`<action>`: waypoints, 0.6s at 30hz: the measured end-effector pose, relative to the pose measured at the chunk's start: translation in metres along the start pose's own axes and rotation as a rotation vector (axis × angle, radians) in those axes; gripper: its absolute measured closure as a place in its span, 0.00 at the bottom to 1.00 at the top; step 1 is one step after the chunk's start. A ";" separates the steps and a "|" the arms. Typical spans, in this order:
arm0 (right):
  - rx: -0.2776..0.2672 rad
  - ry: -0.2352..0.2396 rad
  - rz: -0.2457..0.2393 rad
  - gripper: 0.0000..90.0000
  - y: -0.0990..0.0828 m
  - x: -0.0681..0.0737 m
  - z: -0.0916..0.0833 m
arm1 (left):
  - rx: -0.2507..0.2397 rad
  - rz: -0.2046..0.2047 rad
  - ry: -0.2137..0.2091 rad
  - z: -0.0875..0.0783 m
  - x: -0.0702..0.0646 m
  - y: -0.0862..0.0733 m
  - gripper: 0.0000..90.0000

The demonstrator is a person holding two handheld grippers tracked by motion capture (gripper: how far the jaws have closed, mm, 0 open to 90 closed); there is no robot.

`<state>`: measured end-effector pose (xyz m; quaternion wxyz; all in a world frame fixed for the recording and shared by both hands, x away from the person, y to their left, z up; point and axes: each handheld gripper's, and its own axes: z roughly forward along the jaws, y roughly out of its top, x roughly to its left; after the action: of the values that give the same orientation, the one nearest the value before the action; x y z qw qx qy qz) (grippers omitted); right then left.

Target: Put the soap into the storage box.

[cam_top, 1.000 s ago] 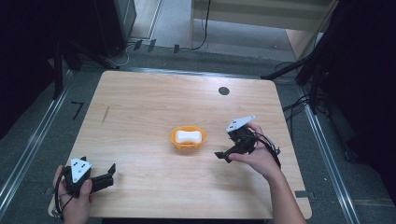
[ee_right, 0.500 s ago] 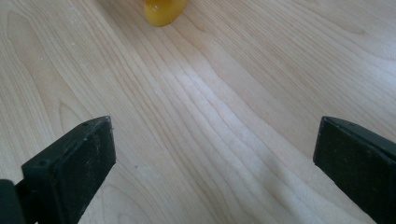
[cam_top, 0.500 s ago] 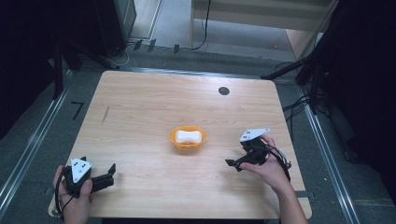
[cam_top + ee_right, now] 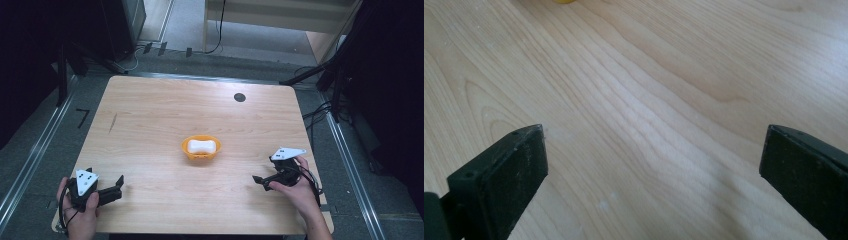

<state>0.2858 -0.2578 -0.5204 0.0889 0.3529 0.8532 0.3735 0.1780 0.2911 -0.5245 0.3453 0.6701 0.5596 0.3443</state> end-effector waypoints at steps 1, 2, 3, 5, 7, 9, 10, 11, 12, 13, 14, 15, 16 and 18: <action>-0.003 -0.001 0.007 0.00 -0.003 -0.001 -0.001 | 0.000 0.000 0.000 0.000 0.000 0.000 0.00; 0.000 -0.010 0.016 0.00 -0.010 -0.002 -0.004 | 0.000 -0.001 0.000 0.000 0.000 0.000 0.00; 0.000 -0.014 0.020 0.00 -0.013 -0.002 -0.005 | 0.000 -0.001 -0.001 0.000 0.000 0.000 0.00; 0.000 -0.016 0.022 0.00 -0.016 -0.003 -0.006 | -0.002 -0.002 -0.002 0.000 0.000 0.000 0.00; -0.010 -0.026 0.037 0.00 -0.025 -0.003 -0.011 | -0.002 -0.002 -0.001 0.000 0.000 0.000 0.00; -0.014 -0.027 0.038 0.00 -0.028 -0.003 -0.013 | -0.002 -0.003 0.001 0.000 0.000 0.000 0.00; -0.013 -0.037 0.040 0.00 -0.031 -0.003 -0.015 | -0.001 -0.002 0.002 0.000 0.000 0.000 0.00; -0.020 -0.040 0.050 0.00 -0.037 -0.004 -0.017 | -0.001 -0.002 0.002 0.000 0.000 0.000 0.00; -0.020 -0.040 0.050 0.00 -0.037 -0.004 -0.017 | -0.001 -0.002 0.002 0.000 0.000 0.000 0.00; -0.025 -0.047 0.062 0.00 -0.045 -0.006 -0.020 | 0.000 -0.001 0.004 0.000 0.000 0.000 0.00; -0.025 -0.047 0.062 0.00 -0.045 -0.006 -0.020 | 0.000 -0.001 0.004 0.000 0.000 0.000 0.00; -0.026 -0.050 0.077 0.00 -0.050 -0.007 -0.023 | 0.000 -0.001 0.005 0.000 0.000 0.000 0.00; -0.027 -0.052 0.082 0.00 -0.054 -0.008 -0.025 | 0.000 -0.001 0.005 0.000 0.000 0.000 0.00; -0.033 -0.060 0.096 0.00 -0.060 -0.010 -0.029 | -0.002 -0.001 0.007 0.000 0.000 0.000 0.00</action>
<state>0.2491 -0.3092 -0.5432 0.1023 0.4029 0.8262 0.3804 0.1779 0.2910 -0.5245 0.3440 0.6683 0.5609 0.3471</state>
